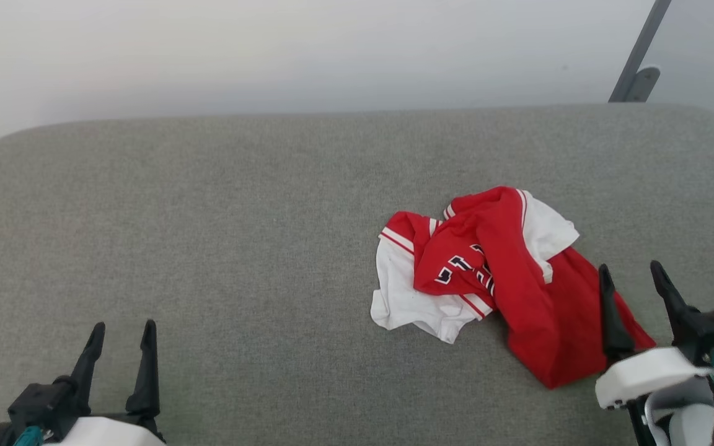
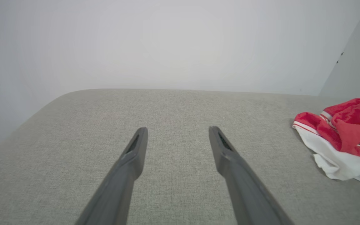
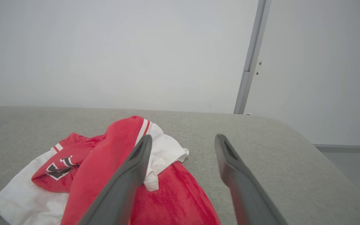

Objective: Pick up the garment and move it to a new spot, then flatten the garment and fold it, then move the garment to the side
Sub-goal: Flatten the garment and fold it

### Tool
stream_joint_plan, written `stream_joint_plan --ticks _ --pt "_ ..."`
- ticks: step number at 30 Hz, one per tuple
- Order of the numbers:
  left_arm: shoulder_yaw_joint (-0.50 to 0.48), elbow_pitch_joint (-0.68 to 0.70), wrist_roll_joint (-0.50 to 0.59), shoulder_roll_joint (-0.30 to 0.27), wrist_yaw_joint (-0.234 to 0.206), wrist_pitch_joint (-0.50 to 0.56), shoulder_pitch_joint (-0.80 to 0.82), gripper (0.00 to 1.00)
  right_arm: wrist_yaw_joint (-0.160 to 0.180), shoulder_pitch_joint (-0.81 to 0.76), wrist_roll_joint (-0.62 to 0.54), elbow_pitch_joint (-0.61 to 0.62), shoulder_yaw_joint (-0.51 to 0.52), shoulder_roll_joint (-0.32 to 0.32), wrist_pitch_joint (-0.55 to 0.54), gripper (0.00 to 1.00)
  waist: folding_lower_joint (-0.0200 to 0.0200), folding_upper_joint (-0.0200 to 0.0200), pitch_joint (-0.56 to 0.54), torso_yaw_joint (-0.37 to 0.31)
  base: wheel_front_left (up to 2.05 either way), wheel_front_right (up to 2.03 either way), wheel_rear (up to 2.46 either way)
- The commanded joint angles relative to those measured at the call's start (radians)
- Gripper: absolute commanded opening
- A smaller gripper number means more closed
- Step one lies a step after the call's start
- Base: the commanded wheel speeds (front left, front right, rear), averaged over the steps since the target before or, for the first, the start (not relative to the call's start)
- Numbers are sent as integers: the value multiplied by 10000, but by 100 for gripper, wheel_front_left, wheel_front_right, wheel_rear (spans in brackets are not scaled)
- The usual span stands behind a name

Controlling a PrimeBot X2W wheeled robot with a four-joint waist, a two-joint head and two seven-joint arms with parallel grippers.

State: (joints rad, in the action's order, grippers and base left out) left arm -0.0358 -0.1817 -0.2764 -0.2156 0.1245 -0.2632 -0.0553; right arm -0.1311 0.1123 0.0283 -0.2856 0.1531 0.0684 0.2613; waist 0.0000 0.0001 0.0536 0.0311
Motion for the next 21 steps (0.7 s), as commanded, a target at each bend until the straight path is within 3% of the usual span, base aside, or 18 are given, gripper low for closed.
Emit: stream_joint_plan --ticks 1,4,15,21 --pt "-35 56 93 104 55 -20 155 100 7 283 20 -127 -111 151 -146 100 0 -1 194 29 0 0 0" --pt "37 17 91 237 58 -20 355 100 7 832 190 -392 -424 544 -895 100 0 -1 535 99 0 0 0" --pt "913 -238 -299 410 64 -21 1443 100 8 3715 1573 -1396 -2429 3298 -5566 100 0 -1 2212 676 0 0 0" --pt "1268 -368 -524 369 65 -21 1949 100 7 4765 2623 -1622 -3268 4174 -7369 100 0 -1 2889 967 0 0 0"
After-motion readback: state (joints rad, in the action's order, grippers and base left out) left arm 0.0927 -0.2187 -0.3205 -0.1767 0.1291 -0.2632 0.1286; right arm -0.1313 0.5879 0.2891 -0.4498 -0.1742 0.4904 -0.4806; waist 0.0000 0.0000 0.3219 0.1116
